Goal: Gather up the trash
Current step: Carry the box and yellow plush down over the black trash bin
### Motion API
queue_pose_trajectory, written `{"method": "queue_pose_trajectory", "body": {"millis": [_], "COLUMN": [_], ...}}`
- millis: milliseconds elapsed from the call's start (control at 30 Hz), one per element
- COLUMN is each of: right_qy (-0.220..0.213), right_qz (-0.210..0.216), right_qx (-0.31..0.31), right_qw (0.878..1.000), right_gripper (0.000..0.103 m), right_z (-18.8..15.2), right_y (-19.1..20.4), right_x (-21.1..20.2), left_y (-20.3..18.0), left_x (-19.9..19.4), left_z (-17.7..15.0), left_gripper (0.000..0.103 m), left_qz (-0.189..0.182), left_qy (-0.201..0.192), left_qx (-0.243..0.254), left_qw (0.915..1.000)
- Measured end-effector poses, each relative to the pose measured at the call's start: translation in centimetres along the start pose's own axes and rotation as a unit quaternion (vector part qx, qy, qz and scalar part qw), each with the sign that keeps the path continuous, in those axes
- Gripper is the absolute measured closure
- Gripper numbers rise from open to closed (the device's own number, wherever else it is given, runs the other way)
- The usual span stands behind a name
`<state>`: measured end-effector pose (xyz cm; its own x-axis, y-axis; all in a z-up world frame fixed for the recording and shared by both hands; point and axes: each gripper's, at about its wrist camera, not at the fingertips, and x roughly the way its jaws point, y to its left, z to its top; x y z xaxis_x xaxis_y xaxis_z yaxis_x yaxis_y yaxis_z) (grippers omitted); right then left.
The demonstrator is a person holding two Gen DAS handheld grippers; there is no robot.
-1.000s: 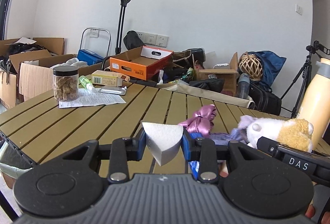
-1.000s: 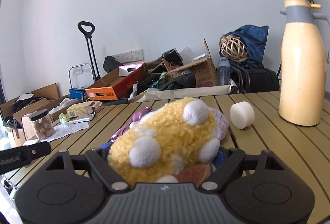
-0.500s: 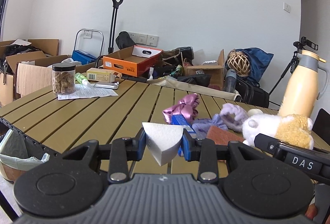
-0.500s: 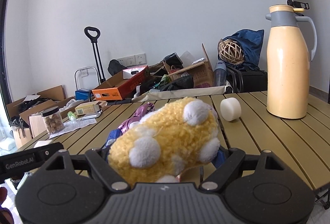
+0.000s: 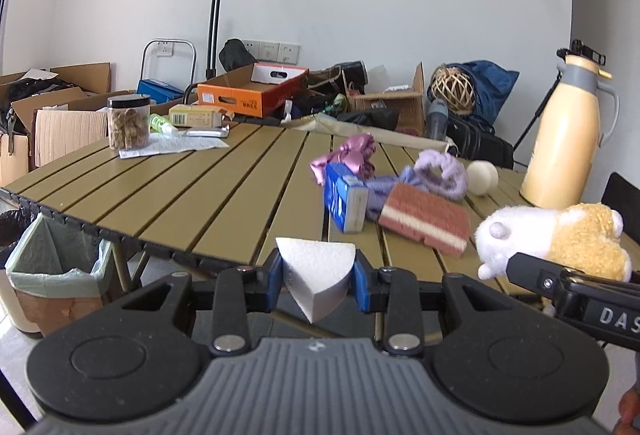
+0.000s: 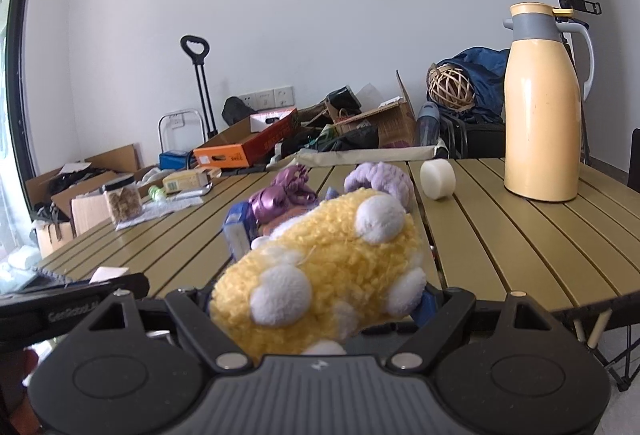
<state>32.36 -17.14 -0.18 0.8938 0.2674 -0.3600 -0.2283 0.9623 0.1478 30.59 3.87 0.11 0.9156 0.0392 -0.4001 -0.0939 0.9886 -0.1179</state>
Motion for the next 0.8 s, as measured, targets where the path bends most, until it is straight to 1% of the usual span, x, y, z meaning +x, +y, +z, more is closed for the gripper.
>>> {"method": "queue_pose_trajectory", "body": {"millis": [133,433,800], "right_qy": [0.011,0.043,0.086], "right_qz": [0.000,-0.003,-0.004], "right_qx": [-0.004,-0.009,-0.011], "right_qw": [1.000,0.999,0.996], "right_gripper": [0.019,0.019,0.019], "right_z": [-1.3,-3.9,-6.8], "right_y": [-0.1,-0.6,-1.4], "right_x": [-1.4,-3.0,-2.6], "left_y": [0.1,0.0,0.0], "left_x": [-0.7,-1.8,-1.5], "left_z": [-1.2,-3.6,-6.1], "left_gripper": [0.068,0.068,0.068], "left_qz": [0.002,0.002,0.001], "left_qy": [0.010,0.035,0.077], "left_qx": [0.007,0.026,0.045], "left_qw": [0.9999,0.9990,0.9960]}}
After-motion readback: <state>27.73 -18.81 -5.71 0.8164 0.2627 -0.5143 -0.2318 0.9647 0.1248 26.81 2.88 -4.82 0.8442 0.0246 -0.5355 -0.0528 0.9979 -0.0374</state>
